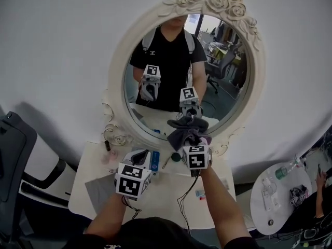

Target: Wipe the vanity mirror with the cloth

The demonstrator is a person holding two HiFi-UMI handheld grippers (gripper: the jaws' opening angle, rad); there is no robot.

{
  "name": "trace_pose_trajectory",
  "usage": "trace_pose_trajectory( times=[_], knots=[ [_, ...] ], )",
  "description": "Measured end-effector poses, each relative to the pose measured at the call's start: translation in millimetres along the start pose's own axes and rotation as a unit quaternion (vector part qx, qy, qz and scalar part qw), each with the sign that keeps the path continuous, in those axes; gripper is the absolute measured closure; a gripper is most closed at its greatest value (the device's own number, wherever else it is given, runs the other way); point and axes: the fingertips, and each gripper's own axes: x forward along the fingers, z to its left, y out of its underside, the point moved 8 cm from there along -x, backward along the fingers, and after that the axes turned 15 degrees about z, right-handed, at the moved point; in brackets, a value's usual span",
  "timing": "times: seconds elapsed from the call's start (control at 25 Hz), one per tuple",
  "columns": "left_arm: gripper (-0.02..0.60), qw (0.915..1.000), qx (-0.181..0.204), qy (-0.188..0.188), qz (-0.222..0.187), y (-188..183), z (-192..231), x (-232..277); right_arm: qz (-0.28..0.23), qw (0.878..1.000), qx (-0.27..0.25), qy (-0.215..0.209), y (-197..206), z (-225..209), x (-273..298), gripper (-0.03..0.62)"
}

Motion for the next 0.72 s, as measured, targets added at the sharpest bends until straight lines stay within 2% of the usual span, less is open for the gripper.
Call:
trace_pose_trajectory(
  times=[0.12, 0.24, 0.32, 0.4, 0.44, 0.52, 0.6, 0.72],
  knots=[
    [0.58, 1.0, 0.0, 0.002, -0.003, -0.1, 0.3, -0.1, -0.127, 0.992, 0.0, 0.021, -57.6, -14.7, -57.1, 0.546],
    [0.58, 1.0, 0.002, 0.004, -0.002, -0.7, -0.5, 2.2, -0.258, 0.964, 0.028, 0.052, -118.5, -54.4, -128.9, 0.546],
    [0.58, 1.0, 0.003, 0.005, -0.001, -0.8, -0.7, 3.6, -0.3, 0.949, 0.045, 0.087, -146.4, -86.5, -163.1, 0.546],
    [0.58, 1.0, 0.001, 0.005, -0.002, -1.0, 0.6, 4.1, -0.301, 0.943, 0.055, 0.131, -161.6, -115.7, -176.6, 0.546],
    [0.58, 1.0, 0.0, 0.004, -0.001, -0.9, 1.6, 4.3, -0.289, 0.944, 0.061, 0.145, -164.2, -128.3, -175.1, 0.546],
    [0.58, 1.0, -0.002, 0.004, 0.001, 0.1, 3.2, 5.7, -0.262, 0.952, 0.082, 0.136, -158.1, -146.9, -159.2, 0.546],
    [0.58, 1.0, -0.005, 0.006, 0.007, 2.2, 3.7, 8.8, -0.264, 0.952, 0.1, 0.114, -141.4, -152.2, -143.7, 0.546],
    [0.58, 0.9998, -0.003, 0.011, 0.014, 3.6, 1.9, 15.7, -0.258, 0.953, 0.093, 0.132, -111.5, -146.0, -123.5, 0.546]
  ],
)
